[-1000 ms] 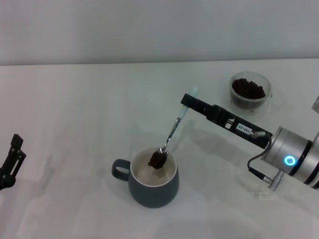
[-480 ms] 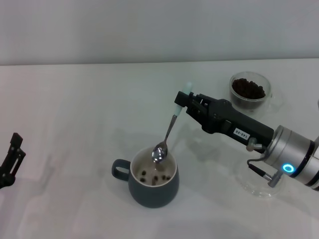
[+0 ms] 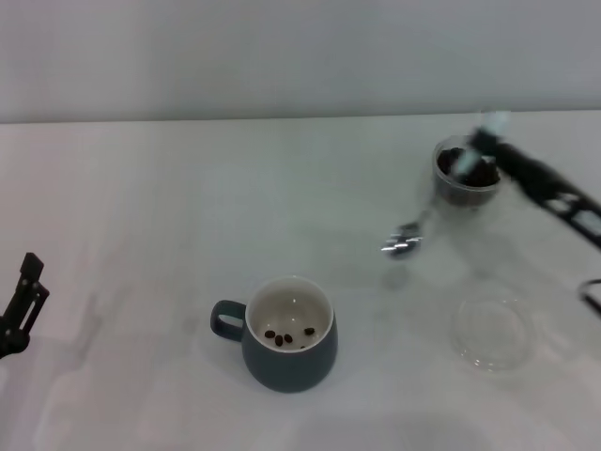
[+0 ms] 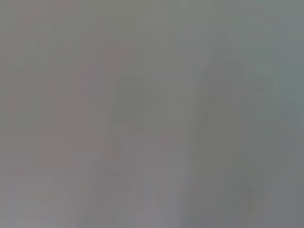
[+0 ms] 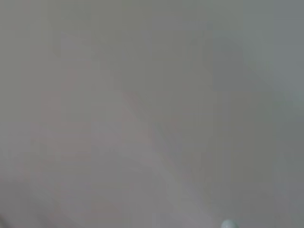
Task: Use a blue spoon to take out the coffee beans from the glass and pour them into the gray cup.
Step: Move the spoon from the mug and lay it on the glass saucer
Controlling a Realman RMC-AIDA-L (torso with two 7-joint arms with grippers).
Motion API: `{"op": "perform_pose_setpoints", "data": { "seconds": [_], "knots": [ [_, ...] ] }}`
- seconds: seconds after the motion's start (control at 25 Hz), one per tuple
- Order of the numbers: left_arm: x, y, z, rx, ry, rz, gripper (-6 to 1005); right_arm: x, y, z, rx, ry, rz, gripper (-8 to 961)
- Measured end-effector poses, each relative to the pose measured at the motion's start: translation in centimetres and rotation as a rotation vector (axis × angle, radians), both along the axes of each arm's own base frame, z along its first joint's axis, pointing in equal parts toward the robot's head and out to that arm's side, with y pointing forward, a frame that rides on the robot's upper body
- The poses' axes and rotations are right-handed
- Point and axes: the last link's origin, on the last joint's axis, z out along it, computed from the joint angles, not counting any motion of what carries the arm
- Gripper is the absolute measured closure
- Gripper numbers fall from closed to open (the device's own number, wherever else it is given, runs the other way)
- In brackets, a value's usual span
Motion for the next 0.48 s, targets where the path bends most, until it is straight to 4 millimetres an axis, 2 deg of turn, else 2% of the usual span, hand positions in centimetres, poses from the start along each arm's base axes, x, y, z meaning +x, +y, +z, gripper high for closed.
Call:
{"op": "perform_pose_setpoints", "data": {
  "seconds": [0.24,0.48],
  "knots": [
    [-0.2,0.0,-0.1,-0.009,-0.018,0.012,197,4.7,-1.3,3.9,-0.041,-0.139,-0.085,795],
    [-0.1,0.1,-0.1,-0.011,-0.020,0.011,198,5.9,-1.5,3.3,-0.115,-0.244,-0.111,795]
  ]
}}
